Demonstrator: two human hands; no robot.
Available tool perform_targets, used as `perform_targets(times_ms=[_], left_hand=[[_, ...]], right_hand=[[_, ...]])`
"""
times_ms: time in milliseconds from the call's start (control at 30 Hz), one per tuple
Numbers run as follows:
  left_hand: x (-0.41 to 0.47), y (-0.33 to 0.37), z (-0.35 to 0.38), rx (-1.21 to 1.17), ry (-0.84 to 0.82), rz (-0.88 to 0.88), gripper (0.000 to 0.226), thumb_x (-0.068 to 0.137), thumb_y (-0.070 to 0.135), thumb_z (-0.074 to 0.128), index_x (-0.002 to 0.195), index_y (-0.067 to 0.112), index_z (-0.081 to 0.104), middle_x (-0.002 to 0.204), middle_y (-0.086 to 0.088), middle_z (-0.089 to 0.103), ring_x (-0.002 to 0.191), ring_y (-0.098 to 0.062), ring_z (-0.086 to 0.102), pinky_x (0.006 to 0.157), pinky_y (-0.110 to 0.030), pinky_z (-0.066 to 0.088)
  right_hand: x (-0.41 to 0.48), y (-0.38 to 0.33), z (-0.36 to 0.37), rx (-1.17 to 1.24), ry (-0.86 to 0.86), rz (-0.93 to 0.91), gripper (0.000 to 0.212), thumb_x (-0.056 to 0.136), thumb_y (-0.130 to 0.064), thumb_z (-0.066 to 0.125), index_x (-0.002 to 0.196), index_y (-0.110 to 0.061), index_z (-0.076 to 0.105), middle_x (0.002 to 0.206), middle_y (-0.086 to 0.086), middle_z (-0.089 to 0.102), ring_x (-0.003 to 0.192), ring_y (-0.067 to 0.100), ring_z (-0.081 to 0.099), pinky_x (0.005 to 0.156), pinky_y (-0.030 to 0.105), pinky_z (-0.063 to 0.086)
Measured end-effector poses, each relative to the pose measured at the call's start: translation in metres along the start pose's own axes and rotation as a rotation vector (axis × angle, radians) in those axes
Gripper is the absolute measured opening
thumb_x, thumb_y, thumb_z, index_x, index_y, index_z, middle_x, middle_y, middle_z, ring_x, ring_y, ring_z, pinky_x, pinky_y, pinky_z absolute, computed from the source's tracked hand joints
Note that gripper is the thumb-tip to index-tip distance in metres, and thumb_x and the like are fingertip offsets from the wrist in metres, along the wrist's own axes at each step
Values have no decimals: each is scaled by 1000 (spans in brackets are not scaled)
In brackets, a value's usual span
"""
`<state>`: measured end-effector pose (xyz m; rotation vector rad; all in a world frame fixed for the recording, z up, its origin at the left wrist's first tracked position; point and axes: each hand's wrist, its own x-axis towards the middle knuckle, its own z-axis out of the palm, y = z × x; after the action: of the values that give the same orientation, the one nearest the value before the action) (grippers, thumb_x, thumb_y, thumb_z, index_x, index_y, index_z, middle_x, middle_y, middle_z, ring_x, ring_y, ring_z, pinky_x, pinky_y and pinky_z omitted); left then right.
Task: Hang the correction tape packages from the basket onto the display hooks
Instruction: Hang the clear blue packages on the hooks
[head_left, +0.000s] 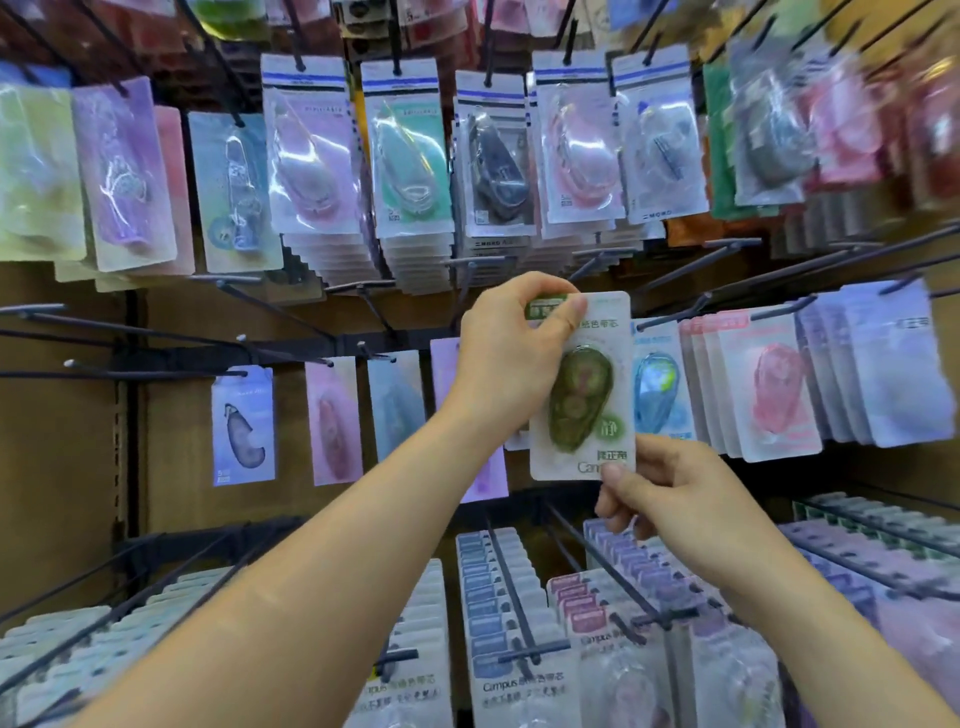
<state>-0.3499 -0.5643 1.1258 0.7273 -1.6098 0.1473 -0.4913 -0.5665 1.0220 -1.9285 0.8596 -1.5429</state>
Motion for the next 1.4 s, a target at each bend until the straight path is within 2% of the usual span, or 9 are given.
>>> perform_targets(times_ms=[267,433,633,767,867,967,1100,1233,1400], left_hand=[[6,8,12,-239,-86,-279,17,93,21,65,77,24,69,83,-3,68,79,-20,63,81,-41,55],[9,10,10,-346,-110,-478,26,96,22,62,70,18,67,72,-5,65,71,-24,61,77,-38,50],[3,7,10,-410,-154,-565,12,98,15,57,96,13,69,93,-13,68,88,-28,62,95,-53,51],[3,4,12,-394,-94,-540,14,99,16,58,92,15,70,88,-10,68,80,-25,63,79,-42,54],[6,-3,16,-299,-27,-519,7,97,20,61,95,20,68,92,-6,68,81,-23,65,73,-37,55],[1,-14,13,-211,11,-516,13,93,29,66,102,30,58,104,-6,68,92,-27,70,82,-45,60],[-27,-12,-6,230,-83,-212,25,97,35,58,121,37,51,83,6,55,68,-2,54,60,-19,46],[-52,0,-13,552,-186,-24,48,95,54,48,137,32,51,84,12,47,80,-9,48,70,-27,33],[-47,0,-3,677,-236,-47,65,89,53,59,145,28,35,89,5,66,88,-22,63,76,-37,51]], right_hand=[[-10,-7,-17,221,-137,27,37,102,-24,43,86,5,61,63,10,66,53,17,57,51,22,44],[-15,-13,-16,249,-115,-20,45,101,-30,42,77,1,63,57,12,61,48,16,53,50,24,42],[-18,-20,-17,357,57,-64,45,100,-26,48,61,-13,64,50,9,54,42,13,43,42,19,38],[-16,-21,-19,478,107,-45,26,95,-25,58,74,-19,72,51,5,52,42,12,40,40,17,37],[-14,-21,-22,511,120,-17,10,93,-20,62,100,-18,68,53,3,57,42,11,47,44,19,41],[-12,-20,-21,417,169,-27,8,96,-15,60,96,-21,66,54,4,62,44,12,54,48,24,44],[-7,-19,-15,362,223,-28,14,96,-12,61,89,-24,63,54,5,65,44,13,58,45,22,47],[-2,-22,-10,300,219,-80,16,97,-14,60,90,-29,61,58,6,69,46,14,62,45,18,49],[3,-19,-7,198,95,-108,32,102,-13,49,87,-39,62,61,4,69,52,14,65,50,19,49]])
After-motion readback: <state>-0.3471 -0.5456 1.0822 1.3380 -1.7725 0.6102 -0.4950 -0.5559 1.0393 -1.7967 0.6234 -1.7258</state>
